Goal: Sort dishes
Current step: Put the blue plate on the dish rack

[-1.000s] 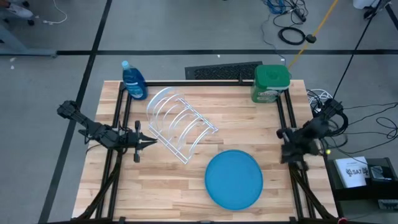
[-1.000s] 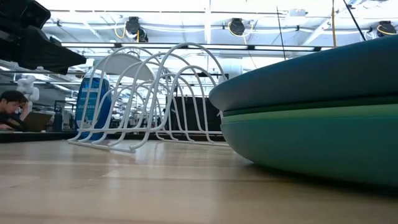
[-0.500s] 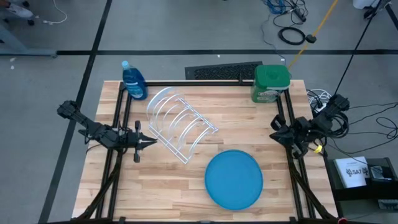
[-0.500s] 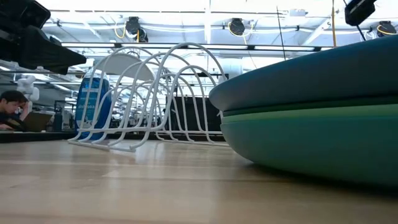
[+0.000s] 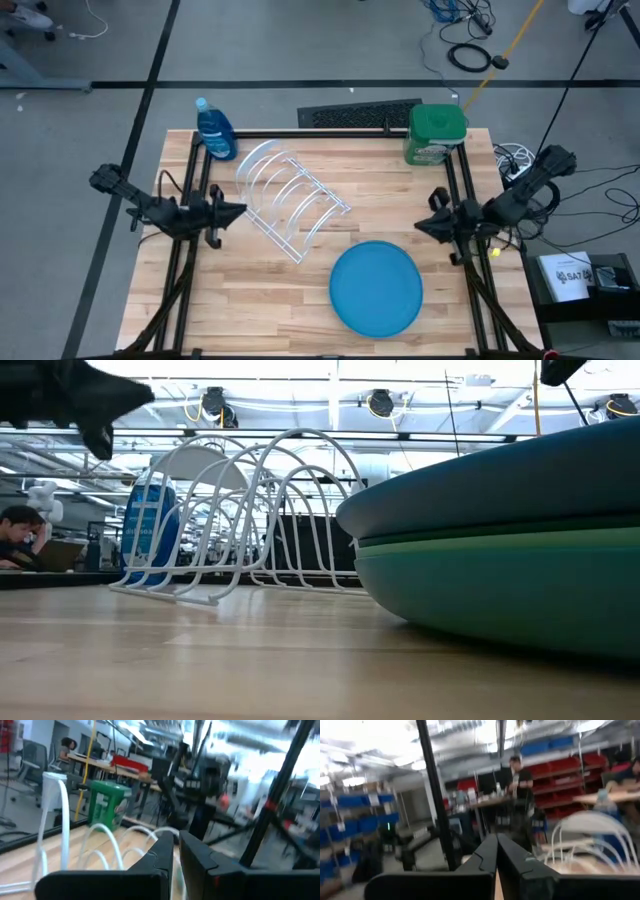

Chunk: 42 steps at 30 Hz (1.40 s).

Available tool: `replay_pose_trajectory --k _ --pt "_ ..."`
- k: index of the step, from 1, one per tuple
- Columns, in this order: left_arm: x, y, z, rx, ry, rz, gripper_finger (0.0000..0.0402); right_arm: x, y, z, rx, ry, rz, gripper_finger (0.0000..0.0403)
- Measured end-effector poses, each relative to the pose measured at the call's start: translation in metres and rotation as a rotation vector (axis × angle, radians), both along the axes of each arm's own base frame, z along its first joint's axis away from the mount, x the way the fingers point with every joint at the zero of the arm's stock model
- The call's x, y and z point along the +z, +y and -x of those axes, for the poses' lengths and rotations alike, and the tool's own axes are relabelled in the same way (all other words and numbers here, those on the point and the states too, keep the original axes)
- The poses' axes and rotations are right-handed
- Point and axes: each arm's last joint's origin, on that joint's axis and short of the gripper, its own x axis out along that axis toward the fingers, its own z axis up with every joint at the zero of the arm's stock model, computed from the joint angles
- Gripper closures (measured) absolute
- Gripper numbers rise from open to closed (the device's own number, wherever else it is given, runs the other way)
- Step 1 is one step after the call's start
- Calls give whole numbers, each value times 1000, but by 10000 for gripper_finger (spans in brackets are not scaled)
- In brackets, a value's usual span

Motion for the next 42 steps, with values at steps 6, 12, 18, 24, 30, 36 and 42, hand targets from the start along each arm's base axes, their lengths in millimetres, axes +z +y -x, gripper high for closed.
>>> replay_pose_trajectory --k 6,12,18,24,30,36,42 --pt "8 -5 0 -197 -94 -20 371 -33 8 -20 -17 262 -40 403" --pt "12 -12 -5 -350 -153 -45 371 -40 9 -38 -34 468 13 394" --pt "12 -18 -14 -355 -155 -43 371 -19 9 -62 -103 635 207 368" --pt "13 -22 -21 -369 -137 -71 371 -11 6 -90 -133 752 288 354" --pt "15 -24 -25 -344 -126 -157 371 -35 -2 -116 7 992 215 303" --pt "14 -24 -25 -341 -117 -163 371 -64 -9 -132 38 1132 242 204" --pt "14 -24 -25 -339 -115 -169 371 -77 -19 -138 74 1213 246 147"
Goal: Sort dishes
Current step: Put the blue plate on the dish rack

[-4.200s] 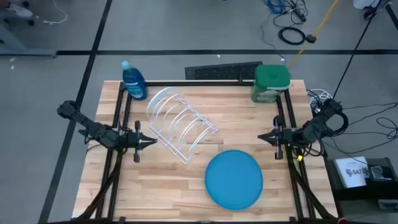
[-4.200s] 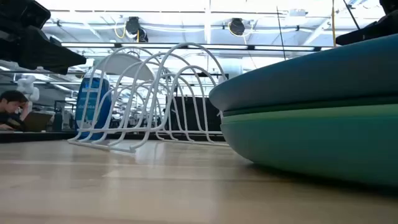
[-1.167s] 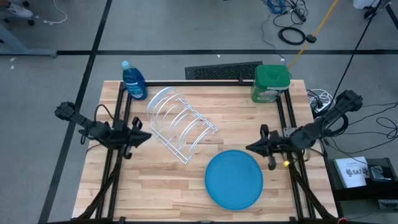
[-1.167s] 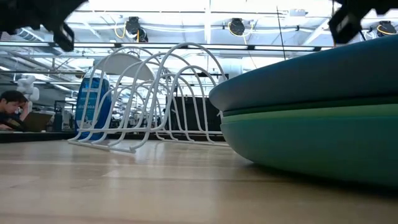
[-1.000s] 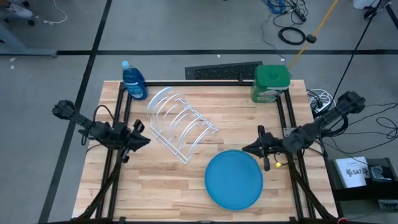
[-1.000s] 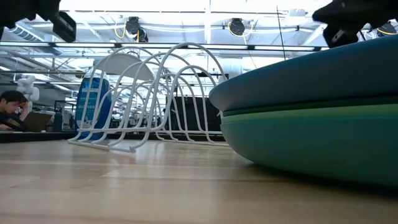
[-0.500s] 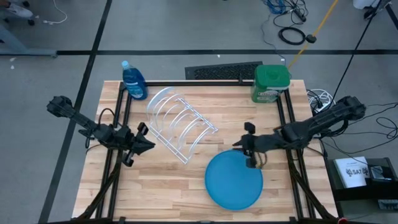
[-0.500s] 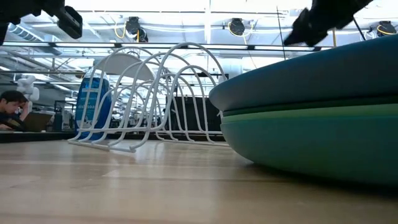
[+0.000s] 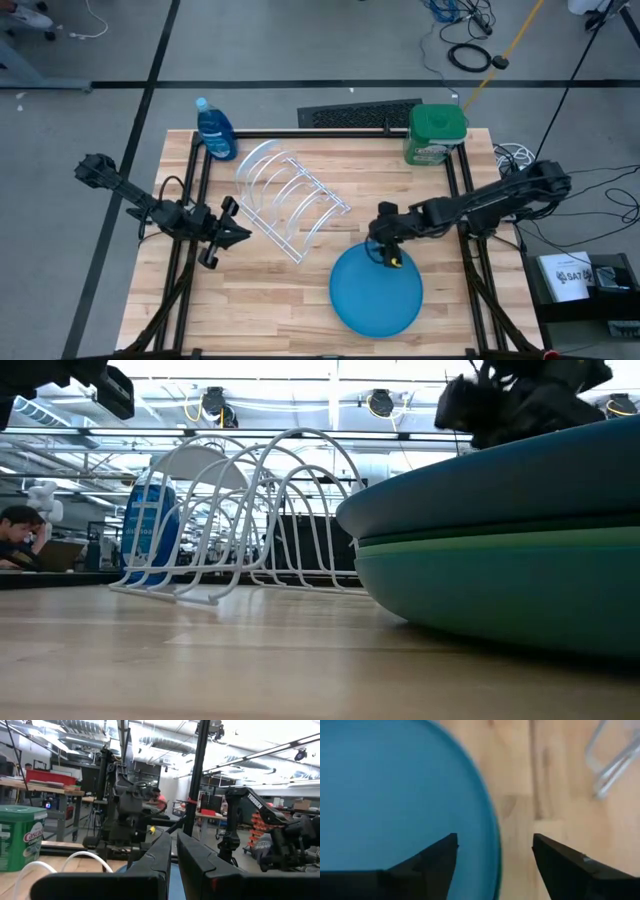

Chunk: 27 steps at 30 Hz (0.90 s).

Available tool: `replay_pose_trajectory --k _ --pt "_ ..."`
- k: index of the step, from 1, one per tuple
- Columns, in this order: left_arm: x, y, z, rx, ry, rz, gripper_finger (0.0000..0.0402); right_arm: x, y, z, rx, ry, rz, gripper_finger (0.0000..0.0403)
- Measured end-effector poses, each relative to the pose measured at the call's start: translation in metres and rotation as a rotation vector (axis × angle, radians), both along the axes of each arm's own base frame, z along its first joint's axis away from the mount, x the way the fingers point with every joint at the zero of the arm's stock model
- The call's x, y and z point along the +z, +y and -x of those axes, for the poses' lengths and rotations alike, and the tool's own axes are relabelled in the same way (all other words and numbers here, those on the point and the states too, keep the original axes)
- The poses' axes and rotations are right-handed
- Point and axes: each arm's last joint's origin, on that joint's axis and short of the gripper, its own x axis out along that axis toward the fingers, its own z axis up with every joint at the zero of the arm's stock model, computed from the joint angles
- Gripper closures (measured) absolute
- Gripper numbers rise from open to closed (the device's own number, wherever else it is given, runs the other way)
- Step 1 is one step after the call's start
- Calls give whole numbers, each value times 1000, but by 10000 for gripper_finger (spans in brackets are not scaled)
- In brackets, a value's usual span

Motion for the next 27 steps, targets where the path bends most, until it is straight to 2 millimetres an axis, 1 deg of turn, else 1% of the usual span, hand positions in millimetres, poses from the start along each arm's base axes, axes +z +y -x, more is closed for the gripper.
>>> replay_pose_trajectory --k 3,8,13,16,21,25,27 --pt "0 0 0 1 3 -2 371 -13 -4 -2 -6 79 1 148" --pt "-1 0 0 1 6 -4 371 -28 -11 -8 -19 139 36 162" --pt "-1 0 0 2 7 -3 371 -30 -16 -10 -35 135 109 185" --pt "-1 0 0 3 7 -3 371 -26 -17 -10 -41 119 147 200" --pt "-2 0 -1 5 23 -10 371 -7 -20 -17 -74 39 267 215" --pt "-3 0 -1 24 30 -7 371 10 -16 -27 -15 -28 290 217" --pt "-3 1 -1 31 31 -5 371 18 -13 -31 42 -61 294 216"
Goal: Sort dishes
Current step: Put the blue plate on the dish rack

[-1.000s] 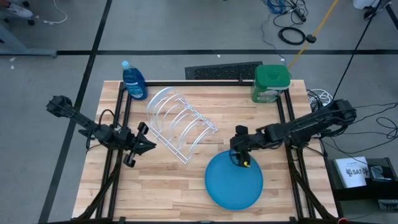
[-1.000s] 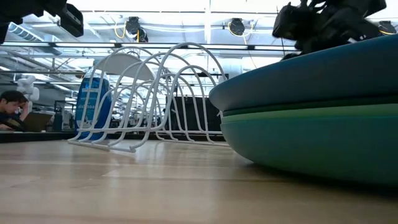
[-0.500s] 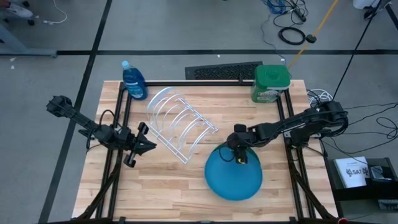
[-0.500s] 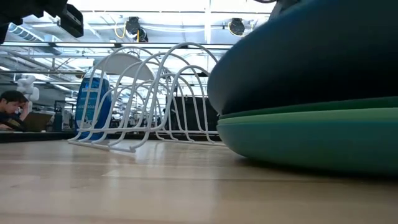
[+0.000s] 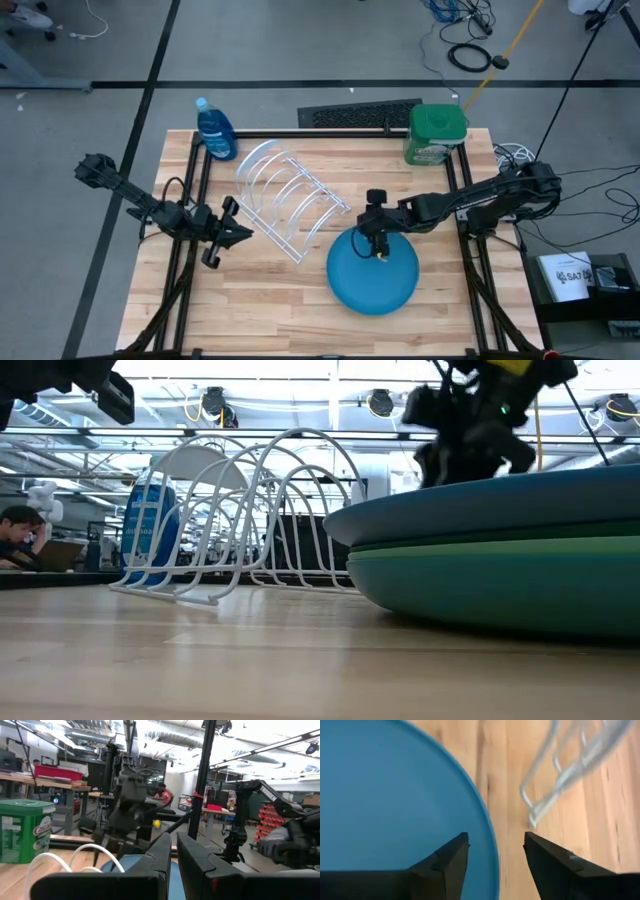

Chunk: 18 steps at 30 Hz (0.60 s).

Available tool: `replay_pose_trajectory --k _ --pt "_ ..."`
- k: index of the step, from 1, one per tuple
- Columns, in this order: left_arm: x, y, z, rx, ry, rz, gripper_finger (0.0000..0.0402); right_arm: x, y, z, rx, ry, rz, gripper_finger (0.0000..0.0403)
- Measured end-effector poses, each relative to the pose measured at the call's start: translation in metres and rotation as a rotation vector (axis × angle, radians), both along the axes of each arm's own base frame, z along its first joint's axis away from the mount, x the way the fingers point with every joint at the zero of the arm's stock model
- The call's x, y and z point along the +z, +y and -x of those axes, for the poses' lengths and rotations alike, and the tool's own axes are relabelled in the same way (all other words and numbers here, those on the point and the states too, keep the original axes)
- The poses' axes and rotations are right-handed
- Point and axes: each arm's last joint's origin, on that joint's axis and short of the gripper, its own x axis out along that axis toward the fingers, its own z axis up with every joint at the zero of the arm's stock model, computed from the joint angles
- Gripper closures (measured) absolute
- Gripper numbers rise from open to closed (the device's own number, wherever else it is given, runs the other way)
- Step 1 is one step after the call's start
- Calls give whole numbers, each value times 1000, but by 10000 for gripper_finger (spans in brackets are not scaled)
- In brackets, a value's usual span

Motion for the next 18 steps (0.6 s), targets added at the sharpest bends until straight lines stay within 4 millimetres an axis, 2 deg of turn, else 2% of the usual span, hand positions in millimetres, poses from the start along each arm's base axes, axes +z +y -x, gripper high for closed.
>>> replay_pose_trajectory --k 5,9,14,18 --pt "0 0 0 2 0 0 371 9 5 -6 120 -36 23 214" --pt "0 0 0 2 1 -1 371 5 -3 -2 159 33 4 214" --pt "0 0 0 2 1 -1 371 4 -16 -2 126 48 2 214" --pt "0 0 0 2 1 0 371 1 -24 -3 147 72 -64 214"
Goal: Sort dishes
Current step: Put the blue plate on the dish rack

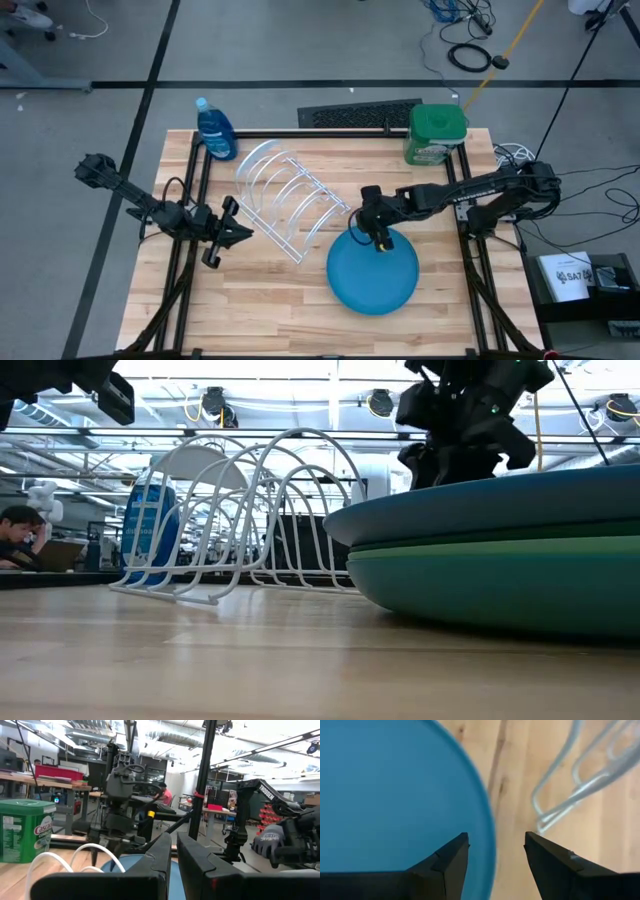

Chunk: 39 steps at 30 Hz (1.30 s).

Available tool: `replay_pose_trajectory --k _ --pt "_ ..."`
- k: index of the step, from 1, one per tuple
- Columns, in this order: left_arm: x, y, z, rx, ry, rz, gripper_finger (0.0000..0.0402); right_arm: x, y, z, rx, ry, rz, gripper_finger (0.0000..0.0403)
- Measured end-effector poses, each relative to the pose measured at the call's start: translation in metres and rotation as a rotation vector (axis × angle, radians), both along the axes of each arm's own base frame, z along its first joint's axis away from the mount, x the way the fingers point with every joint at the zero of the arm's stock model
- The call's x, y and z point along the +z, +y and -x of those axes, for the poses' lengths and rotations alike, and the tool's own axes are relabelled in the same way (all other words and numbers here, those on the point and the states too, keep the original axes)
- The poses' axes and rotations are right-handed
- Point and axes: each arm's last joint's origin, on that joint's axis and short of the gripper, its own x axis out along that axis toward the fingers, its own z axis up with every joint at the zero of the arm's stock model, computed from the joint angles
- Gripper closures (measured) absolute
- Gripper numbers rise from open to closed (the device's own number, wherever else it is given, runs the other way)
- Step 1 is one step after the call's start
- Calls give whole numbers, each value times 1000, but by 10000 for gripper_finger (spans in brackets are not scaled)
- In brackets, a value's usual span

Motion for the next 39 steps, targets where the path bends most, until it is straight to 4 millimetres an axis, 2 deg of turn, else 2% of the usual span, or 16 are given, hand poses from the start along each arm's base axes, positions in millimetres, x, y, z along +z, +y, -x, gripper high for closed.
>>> replay_pose_trajectory --k 11,30,39 --pt "-2 0 0 -2 19 -4 371 -24 -9 -9 5 85 -22 221" --pt "-3 0 -1 -2 26 -8 371 -23 -9 -11 58 69 40 393" --pt "-3 0 -1 1 26 -7 371 -15 -8 -14 84 62 111 401"
